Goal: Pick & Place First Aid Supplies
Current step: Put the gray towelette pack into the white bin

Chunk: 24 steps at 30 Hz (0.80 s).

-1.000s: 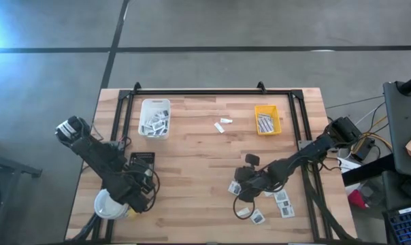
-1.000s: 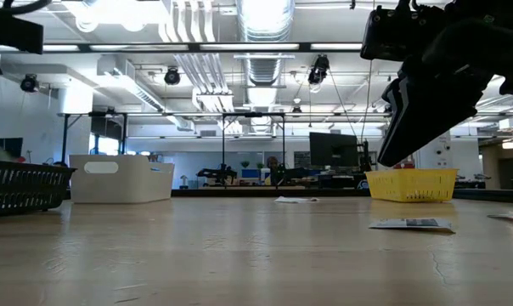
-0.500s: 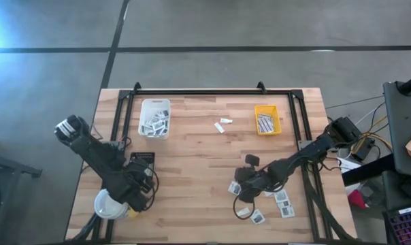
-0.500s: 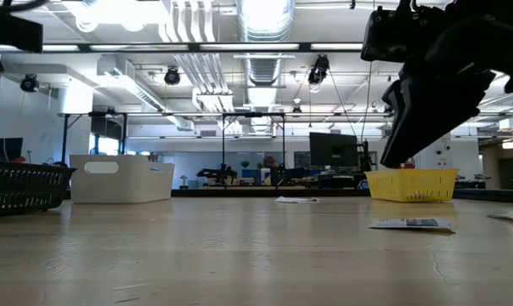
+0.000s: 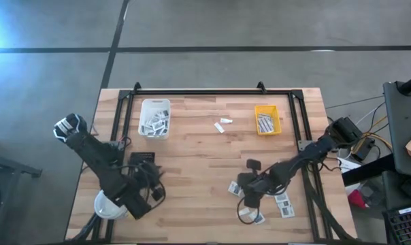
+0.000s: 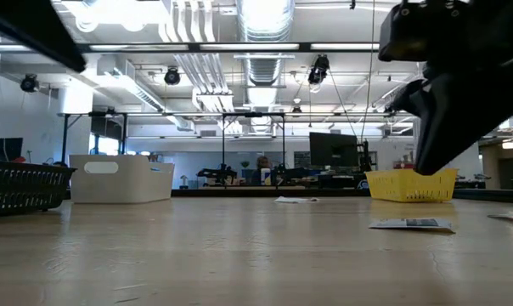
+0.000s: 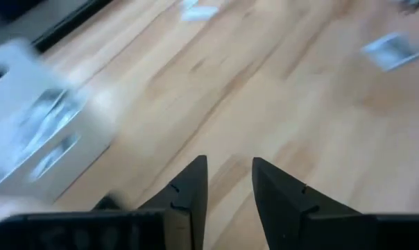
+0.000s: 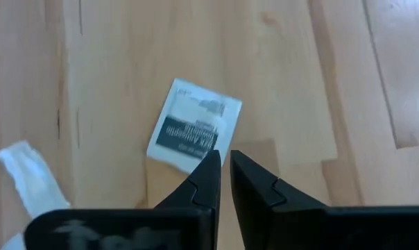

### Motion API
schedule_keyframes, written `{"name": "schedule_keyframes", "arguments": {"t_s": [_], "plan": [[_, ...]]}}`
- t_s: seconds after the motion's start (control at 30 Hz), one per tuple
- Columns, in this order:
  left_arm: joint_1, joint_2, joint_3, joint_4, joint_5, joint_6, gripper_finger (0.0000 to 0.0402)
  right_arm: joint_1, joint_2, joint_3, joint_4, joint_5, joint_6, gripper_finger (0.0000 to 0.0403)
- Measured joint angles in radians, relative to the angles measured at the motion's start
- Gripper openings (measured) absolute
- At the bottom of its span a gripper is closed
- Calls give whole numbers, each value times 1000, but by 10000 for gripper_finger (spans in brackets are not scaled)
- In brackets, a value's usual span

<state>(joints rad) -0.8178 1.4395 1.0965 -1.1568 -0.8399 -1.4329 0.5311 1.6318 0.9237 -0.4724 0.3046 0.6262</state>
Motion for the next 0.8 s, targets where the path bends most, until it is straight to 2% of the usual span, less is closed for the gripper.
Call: {"name": "schedule_keyframes", "arguments": {"t_s": [0.2, 0.47, 0.57, 0.8], "plan": [[73, 8, -22, 358, -21, 372, 108, 44, 0, 0, -24, 0, 0, 27], [211, 79, -24, 758, 50, 849, 108, 88, 0, 1, -25, 0, 2, 27], [248, 114, -24, 856, 82, 951, 108, 91, 0, 1, -21, 2, 3, 27], [298, 202, -24, 1016, 157, 1066, 108, 91, 5, 1, -12, 10, 0, 27]]}}
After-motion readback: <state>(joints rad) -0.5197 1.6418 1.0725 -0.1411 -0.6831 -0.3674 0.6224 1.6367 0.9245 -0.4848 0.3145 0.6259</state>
